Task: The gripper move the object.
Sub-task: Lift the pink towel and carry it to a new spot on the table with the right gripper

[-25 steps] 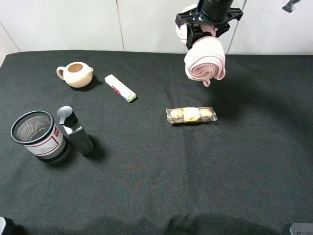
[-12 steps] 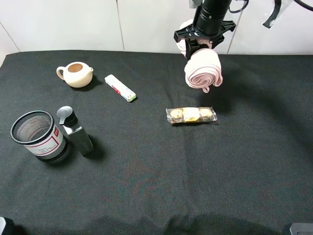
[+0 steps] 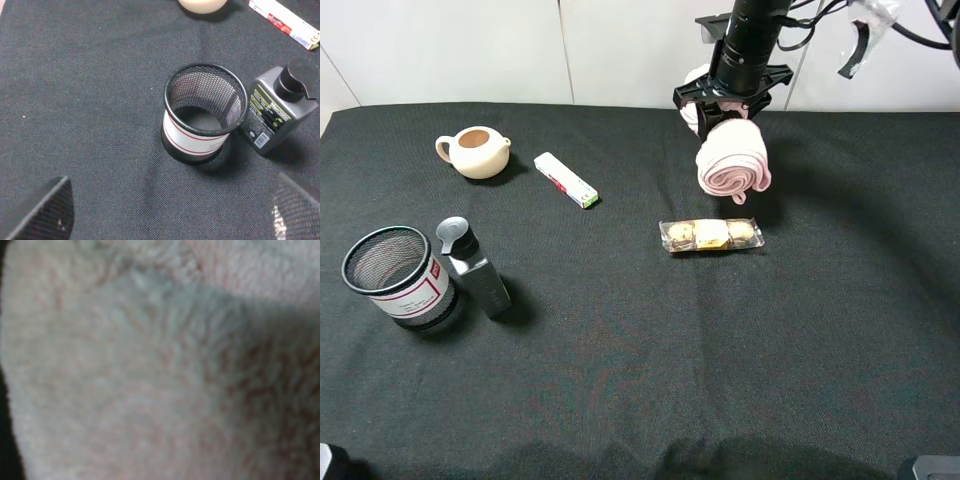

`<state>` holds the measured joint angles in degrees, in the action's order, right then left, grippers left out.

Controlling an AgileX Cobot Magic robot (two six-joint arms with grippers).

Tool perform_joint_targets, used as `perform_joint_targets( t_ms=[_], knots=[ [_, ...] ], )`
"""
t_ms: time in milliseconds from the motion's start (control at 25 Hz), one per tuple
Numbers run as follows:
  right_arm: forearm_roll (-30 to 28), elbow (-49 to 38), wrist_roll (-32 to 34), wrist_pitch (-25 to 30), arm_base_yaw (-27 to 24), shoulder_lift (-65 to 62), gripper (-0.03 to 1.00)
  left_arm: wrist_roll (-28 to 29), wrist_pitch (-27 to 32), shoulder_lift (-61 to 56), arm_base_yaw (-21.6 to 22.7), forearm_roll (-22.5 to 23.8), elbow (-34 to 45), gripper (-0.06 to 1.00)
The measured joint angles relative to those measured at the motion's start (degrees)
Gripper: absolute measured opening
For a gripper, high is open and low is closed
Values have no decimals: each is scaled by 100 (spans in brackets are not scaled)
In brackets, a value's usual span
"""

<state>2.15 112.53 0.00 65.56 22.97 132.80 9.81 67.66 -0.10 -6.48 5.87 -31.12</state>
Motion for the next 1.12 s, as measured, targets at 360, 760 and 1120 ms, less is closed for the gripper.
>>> perform_joint_targets(
  t_ms=[360, 760, 1120],
  knots=[
    [-76, 0, 0, -29, 0, 248, 39, 0, 0, 0, 0, 0, 0, 83],
    [-76, 0, 0, -33, 0, 422, 39, 0, 0, 0, 0, 0, 0, 83],
    [-89, 0, 0, -139, 0, 459, 39, 0, 0, 0, 0, 0, 0, 83]
  ],
)
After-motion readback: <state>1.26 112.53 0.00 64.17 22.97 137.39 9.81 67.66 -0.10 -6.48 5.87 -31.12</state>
